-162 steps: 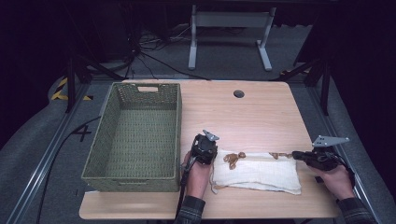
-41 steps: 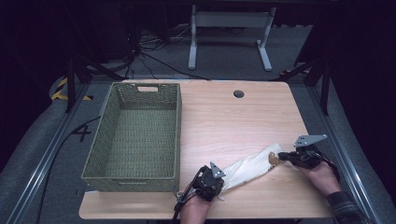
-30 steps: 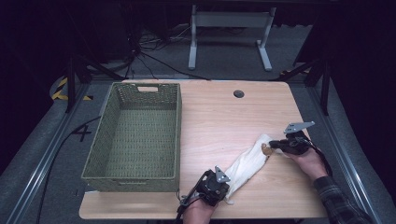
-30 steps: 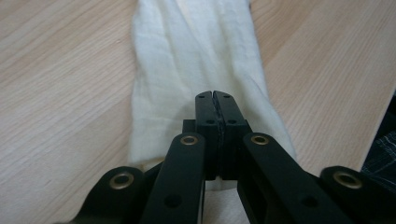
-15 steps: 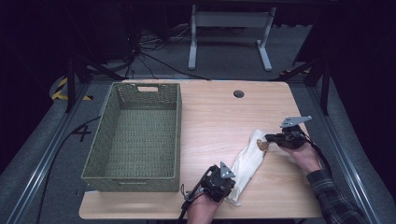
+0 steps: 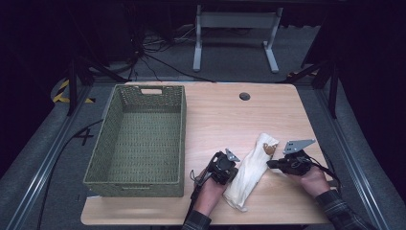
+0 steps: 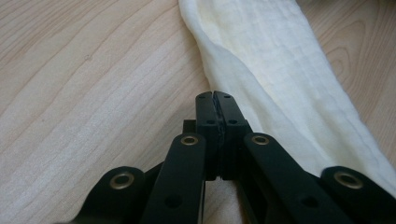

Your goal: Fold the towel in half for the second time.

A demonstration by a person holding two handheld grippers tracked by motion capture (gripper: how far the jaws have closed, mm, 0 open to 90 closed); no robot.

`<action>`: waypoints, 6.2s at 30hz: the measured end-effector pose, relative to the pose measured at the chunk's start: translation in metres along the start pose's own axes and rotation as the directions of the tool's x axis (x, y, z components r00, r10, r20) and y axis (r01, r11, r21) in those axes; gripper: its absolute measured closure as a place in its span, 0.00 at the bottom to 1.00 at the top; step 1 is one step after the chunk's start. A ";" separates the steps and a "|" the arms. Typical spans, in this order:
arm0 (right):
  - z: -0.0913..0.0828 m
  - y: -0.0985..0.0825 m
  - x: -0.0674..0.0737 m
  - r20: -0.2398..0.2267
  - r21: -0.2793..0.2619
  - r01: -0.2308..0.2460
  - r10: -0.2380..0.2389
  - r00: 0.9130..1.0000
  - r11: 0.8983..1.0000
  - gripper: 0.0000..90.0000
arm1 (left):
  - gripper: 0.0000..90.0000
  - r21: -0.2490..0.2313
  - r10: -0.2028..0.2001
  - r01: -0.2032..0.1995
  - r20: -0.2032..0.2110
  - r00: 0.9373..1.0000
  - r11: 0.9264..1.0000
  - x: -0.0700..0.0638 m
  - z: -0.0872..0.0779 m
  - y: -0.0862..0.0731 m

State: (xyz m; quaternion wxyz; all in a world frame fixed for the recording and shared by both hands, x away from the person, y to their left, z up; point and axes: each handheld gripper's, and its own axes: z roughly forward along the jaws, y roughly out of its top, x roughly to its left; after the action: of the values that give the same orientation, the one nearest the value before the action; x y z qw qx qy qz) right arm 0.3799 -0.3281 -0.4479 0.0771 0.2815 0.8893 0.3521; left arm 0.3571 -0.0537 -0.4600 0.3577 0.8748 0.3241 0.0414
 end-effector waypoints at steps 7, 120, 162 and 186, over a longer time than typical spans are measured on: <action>0.014 0.006 -0.003 -0.003 0.009 0.006 -0.006 1.000 1.000 1.00 | 1.00 0.028 0.046 -0.046 0.015 0.999 0.999 -0.014 -0.003 -0.003; 0.000 -0.001 0.090 -0.375 -0.052 0.370 -0.362 0.854 0.927 0.90 | 0.32 0.037 0.291 -0.296 0.105 0.951 0.954 0.027 0.047 0.085; -0.017 0.021 0.076 -0.312 -0.114 0.276 -0.299 0.902 0.954 0.90 | 0.90 -0.048 0.305 -0.301 0.128 0.944 0.952 0.015 -0.007 0.095; -0.031 0.084 0.057 -0.275 -0.155 0.261 -0.295 0.915 0.953 0.90 | 0.90 -0.080 0.296 -0.294 0.016 0.955 0.953 0.023 -0.081 0.127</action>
State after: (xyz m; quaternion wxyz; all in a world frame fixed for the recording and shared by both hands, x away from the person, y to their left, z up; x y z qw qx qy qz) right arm 0.3599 -0.2651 -0.3654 0.0089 0.0913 0.9000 0.4260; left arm 0.4189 -0.0596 -0.3203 0.3852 0.8995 0.1832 0.0948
